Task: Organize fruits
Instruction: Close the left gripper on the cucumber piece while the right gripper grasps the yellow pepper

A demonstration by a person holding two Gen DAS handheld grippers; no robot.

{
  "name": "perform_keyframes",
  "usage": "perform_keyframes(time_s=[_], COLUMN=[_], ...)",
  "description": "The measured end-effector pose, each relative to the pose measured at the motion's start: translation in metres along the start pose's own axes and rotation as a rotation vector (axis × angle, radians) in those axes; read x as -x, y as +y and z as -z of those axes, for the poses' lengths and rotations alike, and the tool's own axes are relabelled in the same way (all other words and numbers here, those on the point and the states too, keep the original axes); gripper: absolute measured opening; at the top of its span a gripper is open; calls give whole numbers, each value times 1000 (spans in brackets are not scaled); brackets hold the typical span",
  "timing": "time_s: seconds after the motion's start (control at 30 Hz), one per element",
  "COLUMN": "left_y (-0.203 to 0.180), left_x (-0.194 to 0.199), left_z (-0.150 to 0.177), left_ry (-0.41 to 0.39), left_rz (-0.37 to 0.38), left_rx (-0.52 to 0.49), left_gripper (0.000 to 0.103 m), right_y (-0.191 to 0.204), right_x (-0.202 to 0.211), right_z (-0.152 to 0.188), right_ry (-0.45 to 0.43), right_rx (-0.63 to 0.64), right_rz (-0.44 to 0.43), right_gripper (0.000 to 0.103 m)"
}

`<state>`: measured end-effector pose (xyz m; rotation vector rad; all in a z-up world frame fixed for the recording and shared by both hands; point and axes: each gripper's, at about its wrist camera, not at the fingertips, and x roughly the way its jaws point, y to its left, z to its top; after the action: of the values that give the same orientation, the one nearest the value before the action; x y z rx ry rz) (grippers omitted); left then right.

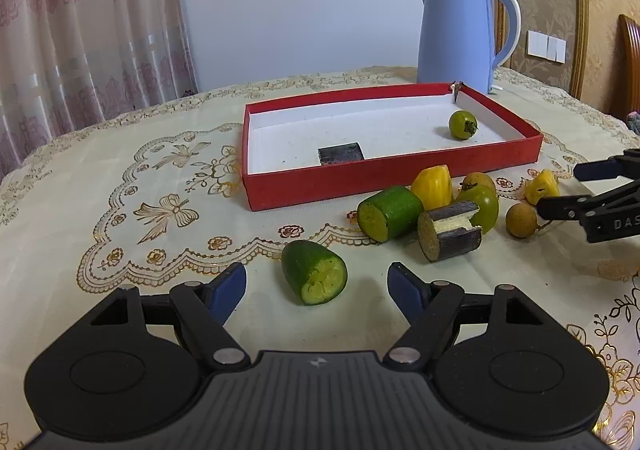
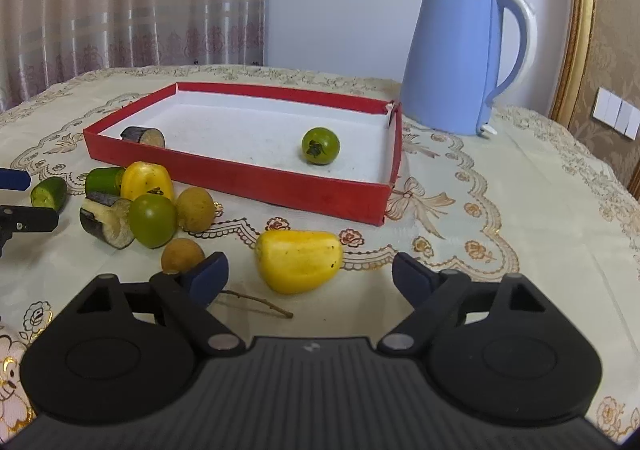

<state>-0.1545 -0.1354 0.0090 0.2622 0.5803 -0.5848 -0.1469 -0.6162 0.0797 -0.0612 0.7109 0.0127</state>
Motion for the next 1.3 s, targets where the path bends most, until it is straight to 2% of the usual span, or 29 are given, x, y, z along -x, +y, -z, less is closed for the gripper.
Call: perform_keyframes(time_s=[0.07,0.17,0.43,0.47,0.77,0.87,0.97,1.17,1.3], left_y=[1,2,0,0,-1,3,8,4,6], left_x=[-1,-2,-5,-5,-8,-11,-15,-17,-18], left_z=[0,0,-2,-2,-2,-5,-7,-8,-9], left_ry=[3,3,16,20,39,40,50,58,60], left_rz=[1,2,1,2,-12,-8,6,3,29], left_rx=[6,9,1,3,-8,12,52,36,59], left_gripper=[78,78,78,78,78,78,78,78,78], right_y=[0,-1,-4,-4,-4,-3,-2,-3,-4], right_x=[-6,-14,-15,-14,-12,-11,-10,-9,-9], right_z=[-3,-6,-6,-6,-5,-4,-3,-4,-4], right_ry=[20,35,33,27,22,15,13,12,12], right_rx=[-5,-24,-38,-39,-44,-35,-39,-49,-49], right_rz=[-15,-43,-52,-47,-46,-48,-50,-56,-55], right_gripper=[85,69,69,61,59,51,50,49,49])
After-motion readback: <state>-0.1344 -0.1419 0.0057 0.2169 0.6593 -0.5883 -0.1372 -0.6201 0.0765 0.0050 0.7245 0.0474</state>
